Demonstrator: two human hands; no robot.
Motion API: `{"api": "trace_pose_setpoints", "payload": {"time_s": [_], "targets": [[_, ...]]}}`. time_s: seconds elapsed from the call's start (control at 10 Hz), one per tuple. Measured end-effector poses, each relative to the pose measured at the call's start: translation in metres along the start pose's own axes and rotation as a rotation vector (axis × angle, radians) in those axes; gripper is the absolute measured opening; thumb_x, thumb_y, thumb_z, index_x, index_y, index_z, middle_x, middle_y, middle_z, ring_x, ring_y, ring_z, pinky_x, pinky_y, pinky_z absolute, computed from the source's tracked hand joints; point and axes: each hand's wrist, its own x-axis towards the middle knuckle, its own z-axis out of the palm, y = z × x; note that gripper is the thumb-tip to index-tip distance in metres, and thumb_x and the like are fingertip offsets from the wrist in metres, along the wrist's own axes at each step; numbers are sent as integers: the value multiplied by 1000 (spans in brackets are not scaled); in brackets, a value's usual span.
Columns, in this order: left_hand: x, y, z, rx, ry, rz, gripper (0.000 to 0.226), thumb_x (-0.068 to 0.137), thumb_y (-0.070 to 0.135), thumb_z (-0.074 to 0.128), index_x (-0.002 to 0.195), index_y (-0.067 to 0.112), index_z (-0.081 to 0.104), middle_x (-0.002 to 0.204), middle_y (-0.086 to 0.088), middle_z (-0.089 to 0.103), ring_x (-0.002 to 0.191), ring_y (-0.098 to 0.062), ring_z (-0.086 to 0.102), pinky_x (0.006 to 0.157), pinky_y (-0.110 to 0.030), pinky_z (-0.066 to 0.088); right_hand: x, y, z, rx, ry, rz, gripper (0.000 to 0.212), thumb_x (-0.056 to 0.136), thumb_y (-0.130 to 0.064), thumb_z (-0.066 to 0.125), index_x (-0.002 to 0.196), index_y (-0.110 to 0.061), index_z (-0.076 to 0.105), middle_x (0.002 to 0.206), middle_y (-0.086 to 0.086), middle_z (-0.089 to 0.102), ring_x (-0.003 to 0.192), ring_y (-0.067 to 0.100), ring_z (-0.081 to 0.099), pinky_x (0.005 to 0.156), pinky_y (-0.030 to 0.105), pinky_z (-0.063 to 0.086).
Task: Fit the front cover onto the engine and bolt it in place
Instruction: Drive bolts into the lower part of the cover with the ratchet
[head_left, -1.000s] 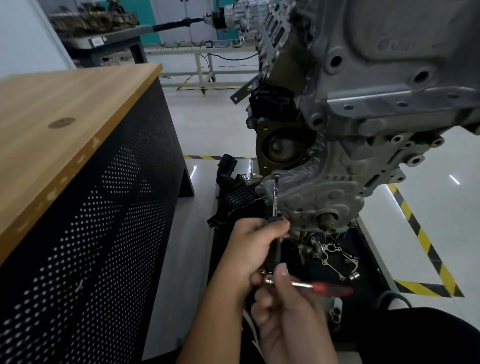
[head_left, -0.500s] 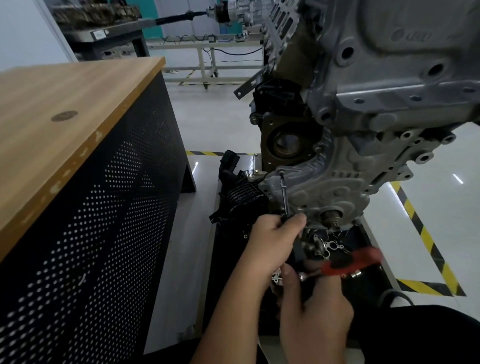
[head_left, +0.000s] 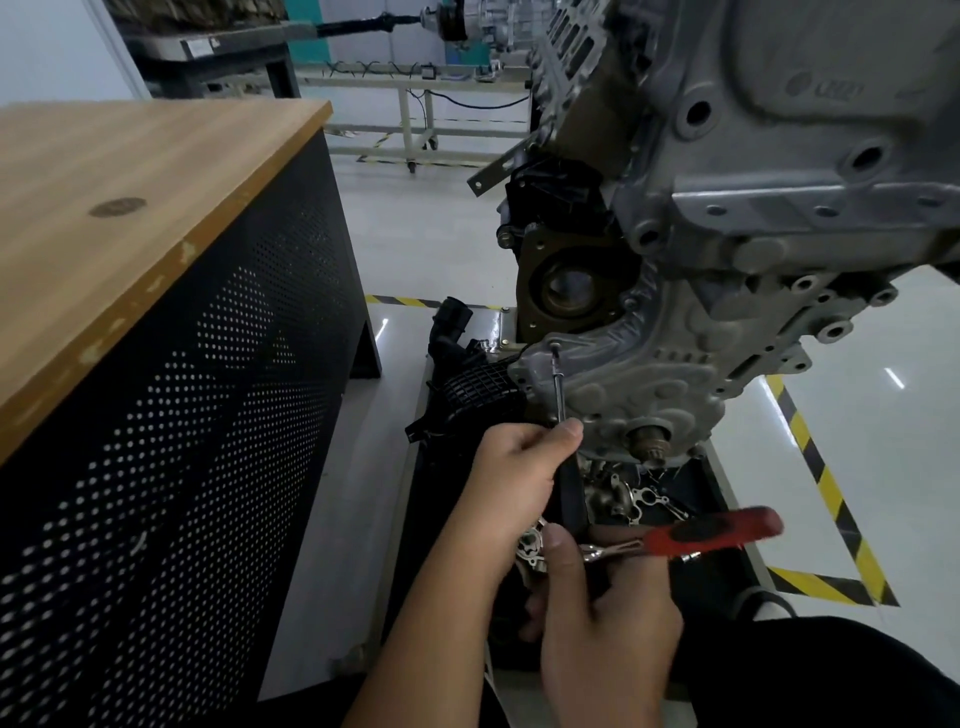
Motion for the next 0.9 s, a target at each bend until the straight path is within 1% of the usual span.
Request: {"api": "trace_pose_setpoints", "payload": {"time_s": [0.1, 0.2, 0.3, 0.4, 0.5, 0.6, 0.7, 0.8, 0.9], "targets": [[-2, 3, -3, -115, -98, -98, 39, 85, 49, 70, 67, 15, 74, 57, 1, 63, 47, -12, 58, 48, -21, 42, 5, -18, -11, 884, -227, 517, 17, 91, -11, 71, 95, 0, 60, 64, 22, 64, 34, 16, 50, 29, 25, 40], [-1, 1, -6, -146, -115, -125, 35, 88, 41, 74, 60, 19, 74, 54, 2, 62, 43, -10, 57, 43, -19, 39, 4, -18, -18, 1837, -590, 1062, 40, 73, 10, 83, 106, 19, 62, 80, 34, 63, 37, 22, 56, 29, 26, 46], [3, -1, -8, -127, -19, -79, 40, 90, 33, 73, 54, 15, 69, 48, -1, 57, 39, -12, 52, 43, -18, 38, -3, -19, -3, 1308, -436, 801, 43, 73, -2, 82, 110, 13, 65, 73, 30, 65, 35, 15, 54, 28, 22, 42], [0, 0, -1, -6, 12, 7, 45, 83, 41, 76, 65, 1, 68, 60, -7, 59, 56, -16, 57, 63, -27, 44, -3, -9, 1, 251, -85, 150, 21, 93, -20, 73, 94, -3, 62, 59, 6, 68, 39, 13, 58, 39, 22, 45], [-5, 0, 6, -22, 23, 61, 67, 72, 48, 78, 80, -15, 58, 71, -9, 55, 66, -21, 53, 67, -31, 43, 3, -13, -8, -22, -55, 19, 24, 92, -34, 72, 87, -15, 58, 60, 3, 67, 41, 12, 57, 43, 28, 43], [-4, 3, 3, -64, -25, 0, 43, 83, 42, 78, 56, 16, 59, 50, 3, 47, 40, -10, 41, 42, -16, 32, 9, -26, -20, 1059, -332, 645, 27, 90, -24, 76, 81, 0, 68, 60, 14, 59, 28, 13, 42, 24, 22, 29], [-3, 4, 1, -129, -101, -72, 40, 91, 33, 72, 54, 24, 60, 48, 10, 39, 37, -5, 30, 38, -15, 20, 12, -27, -32, 1898, -621, 984, 27, 73, 5, 84, 89, 14, 65, 68, 15, 58, 34, 19, 53, 28, 20, 41], [0, 4, -3, -147, -35, -69, 33, 77, 39, 77, 52, 21, 63, 49, 3, 46, 41, -12, 39, 45, -20, 27, 6, -29, -24, 1678, -607, 902, 45, 62, 6, 90, 98, 15, 65, 74, 20, 61, 37, 17, 56, 29, 23, 45], [0, 0, -11, -6, 67, 5, 38, 72, 46, 76, 54, 18, 59, 50, -3, 47, 45, -17, 43, 47, -27, 30, 4, -27, -11, 938, -353, 641, 33, 82, -19, 76, 99, 7, 64, 71, 24, 66, 38, 17, 55, 31, 25, 45]]}}
